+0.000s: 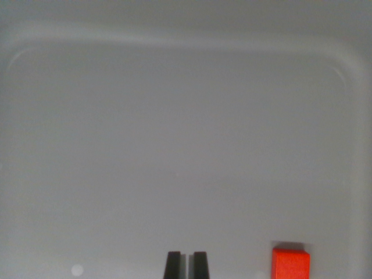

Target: Reach red block

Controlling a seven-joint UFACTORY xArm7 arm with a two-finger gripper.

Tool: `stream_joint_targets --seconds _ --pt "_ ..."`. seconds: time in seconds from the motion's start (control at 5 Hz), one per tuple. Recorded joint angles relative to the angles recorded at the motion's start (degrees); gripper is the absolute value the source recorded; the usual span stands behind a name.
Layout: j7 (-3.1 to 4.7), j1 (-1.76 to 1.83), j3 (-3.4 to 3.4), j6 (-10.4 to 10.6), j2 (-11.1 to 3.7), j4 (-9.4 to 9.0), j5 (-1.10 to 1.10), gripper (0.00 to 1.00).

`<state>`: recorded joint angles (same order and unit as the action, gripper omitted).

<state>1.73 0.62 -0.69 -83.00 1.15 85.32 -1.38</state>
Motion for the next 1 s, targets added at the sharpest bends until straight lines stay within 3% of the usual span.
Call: stream_joint_targets --seconds 0.2,0.4,0.6,0.8,1.0 --pt "0.0 0.0 0.0 0.0 0.0 0.0 0.0 0.0" --pt "-0.11 -0.29 0.3 1.7 -0.19 -1.46 -0.21 0.0" --pt "-0.11 -0.29 0.3 1.7 -0.19 -1.46 -0.21 0.0" --pt "-0.24 -0.62 0.63 3.5 -0.39 -3.08 -0.45 0.0" --pt "-0.24 -0.62 0.63 3.5 -0.39 -3.08 -0.45 0.0"
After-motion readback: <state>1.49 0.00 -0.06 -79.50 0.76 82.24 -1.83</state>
